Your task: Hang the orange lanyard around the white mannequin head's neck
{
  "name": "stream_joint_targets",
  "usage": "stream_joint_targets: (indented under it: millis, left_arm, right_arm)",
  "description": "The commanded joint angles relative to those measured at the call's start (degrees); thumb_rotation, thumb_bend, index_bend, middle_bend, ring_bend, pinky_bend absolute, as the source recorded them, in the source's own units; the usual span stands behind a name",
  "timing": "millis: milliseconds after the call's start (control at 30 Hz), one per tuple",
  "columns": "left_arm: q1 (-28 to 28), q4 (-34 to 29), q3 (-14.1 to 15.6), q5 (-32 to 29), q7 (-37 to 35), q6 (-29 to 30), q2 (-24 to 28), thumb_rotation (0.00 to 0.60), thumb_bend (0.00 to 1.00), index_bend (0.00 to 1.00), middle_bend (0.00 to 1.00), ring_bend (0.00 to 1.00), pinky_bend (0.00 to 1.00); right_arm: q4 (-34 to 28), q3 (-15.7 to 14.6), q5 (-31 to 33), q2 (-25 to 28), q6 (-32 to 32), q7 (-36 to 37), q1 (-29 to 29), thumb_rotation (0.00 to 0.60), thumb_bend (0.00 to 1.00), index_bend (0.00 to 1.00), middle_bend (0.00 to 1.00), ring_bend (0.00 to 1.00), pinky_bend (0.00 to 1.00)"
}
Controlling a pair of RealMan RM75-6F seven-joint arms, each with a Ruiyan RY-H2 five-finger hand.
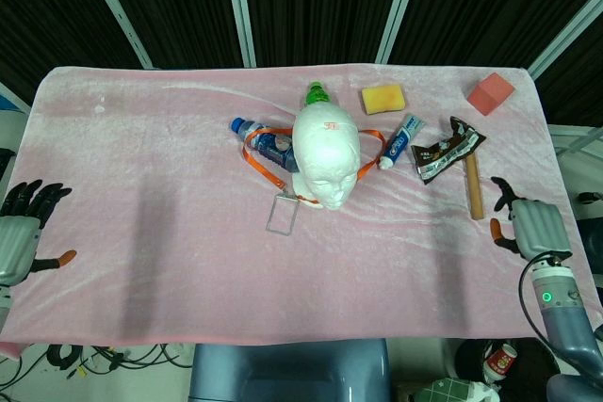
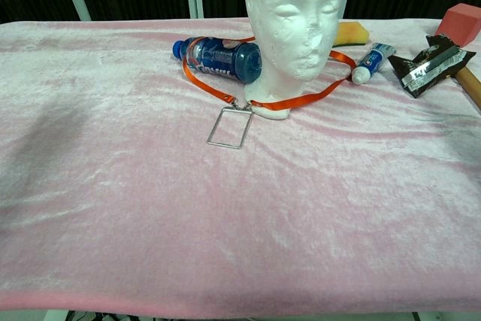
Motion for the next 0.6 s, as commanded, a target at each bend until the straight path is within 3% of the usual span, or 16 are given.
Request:
stream_joint_targets:
  millis: [33, 367, 500, 600]
  left_arm:
    - [3.48, 2.41, 2.41, 4.17, -1.96, 4.4, -1.88, 0.6, 0.09, 0.16, 0.13, 0.0, 0.0]
    - [5.98, 3.28, 2.33, 4.33, -0.06, 4.23, -5.34, 0.6, 0.09, 0.16, 0.13, 0.0, 0.0]
    - [6.67, 3.58, 1.51, 4.36, 1.26, 5.19, -5.95, 0.6, 0.09, 0.17, 0.13, 0.0, 0.0]
    - [7.13, 3.66, 0.85, 4.27, 1.21, 5.68, -6.17, 0.6, 0.09, 0.17, 0.13, 0.0, 0.0]
  right_arm:
    - [-5.27, -2.87, -2.44, -1.99, 0.13, -5.9, -0.68, 0.6, 0.51, 0.18, 0.64, 0.7, 0.68]
    - [-14.1, -4.18, -1.16, -7.63, -6.98, -14.16, 3.53, 0.6, 0.59, 0.19, 0.79, 0.85, 0.83]
    - [-17.06, -3.45, 2.21, -9.22, -11.61, -14.45, 6.36, 0.6, 0.66, 0.2, 0.85, 0.9, 0.93]
    - [-17.31, -2.36, 3.26, -12.17, -11.57, -17.9, 8.74, 0.6, 0.68, 0.2, 0.88, 0.93, 0.97]
